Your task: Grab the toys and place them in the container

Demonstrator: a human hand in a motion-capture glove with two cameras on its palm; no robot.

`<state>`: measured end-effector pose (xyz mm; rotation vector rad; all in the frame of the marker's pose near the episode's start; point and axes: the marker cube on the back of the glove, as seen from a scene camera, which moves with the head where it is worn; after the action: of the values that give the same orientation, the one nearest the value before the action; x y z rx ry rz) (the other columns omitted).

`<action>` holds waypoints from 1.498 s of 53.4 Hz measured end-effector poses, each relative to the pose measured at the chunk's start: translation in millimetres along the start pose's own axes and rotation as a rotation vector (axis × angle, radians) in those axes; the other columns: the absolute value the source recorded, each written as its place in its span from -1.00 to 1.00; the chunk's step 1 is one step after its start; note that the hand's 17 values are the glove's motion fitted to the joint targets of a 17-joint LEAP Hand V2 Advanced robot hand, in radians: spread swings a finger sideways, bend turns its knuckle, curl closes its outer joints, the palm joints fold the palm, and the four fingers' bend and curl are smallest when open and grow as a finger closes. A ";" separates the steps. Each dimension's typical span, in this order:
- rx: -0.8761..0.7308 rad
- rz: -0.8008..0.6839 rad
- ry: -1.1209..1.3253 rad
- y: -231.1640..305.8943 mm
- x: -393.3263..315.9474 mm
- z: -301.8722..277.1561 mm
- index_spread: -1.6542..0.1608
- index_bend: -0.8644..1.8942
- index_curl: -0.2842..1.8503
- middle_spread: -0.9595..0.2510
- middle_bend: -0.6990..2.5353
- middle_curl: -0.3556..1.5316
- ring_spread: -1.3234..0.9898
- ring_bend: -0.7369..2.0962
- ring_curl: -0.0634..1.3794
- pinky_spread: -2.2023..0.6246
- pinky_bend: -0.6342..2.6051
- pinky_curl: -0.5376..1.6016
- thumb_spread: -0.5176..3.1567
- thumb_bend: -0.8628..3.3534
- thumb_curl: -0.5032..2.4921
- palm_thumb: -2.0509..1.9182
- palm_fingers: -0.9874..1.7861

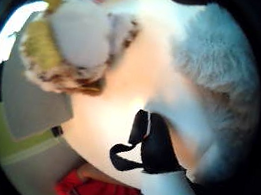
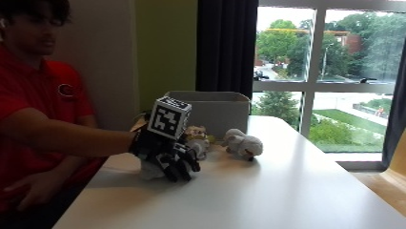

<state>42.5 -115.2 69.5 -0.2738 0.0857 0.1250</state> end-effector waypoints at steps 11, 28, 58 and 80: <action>0.076 0.013 0.110 -2.1 -5.7 -5.3 0.36 -0.19 -0.51 0.18 -0.40 -0.36 -0.10 0.02 -0.49 0.32 0.11 -0.17 0.00 -0.53 -0.40 0.23 0.30; 0.299 0.002 0.010 -12.7 7.6 -13.1 0.35 -0.06 -0.35 -0.07 -0.17 -0.16 -0.21 0.27 -0.25 0.22 -0.08 -0.19 -0.23 -0.51 -0.25 0.36 0.68; 0.589 -0.231 -0.164 11.7 -173.5 -256.0 0.36 0.18 0.02 0.03 0.07 0.12 -0.18 0.43 -0.14 0.23 -0.02 -0.10 -0.43 -0.50 -0.06 0.38 0.56; 0.588 -0.548 -0.051 35.2 -359.2 -250.8 0.35 0.12 0.21 0.05 0.04 0.18 -0.17 0.45 -0.14 0.22 0.01 -0.09 -0.46 -0.51 0.05 0.34 0.48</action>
<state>-334.3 -190.5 -144.0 0.2979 -0.0078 -0.4354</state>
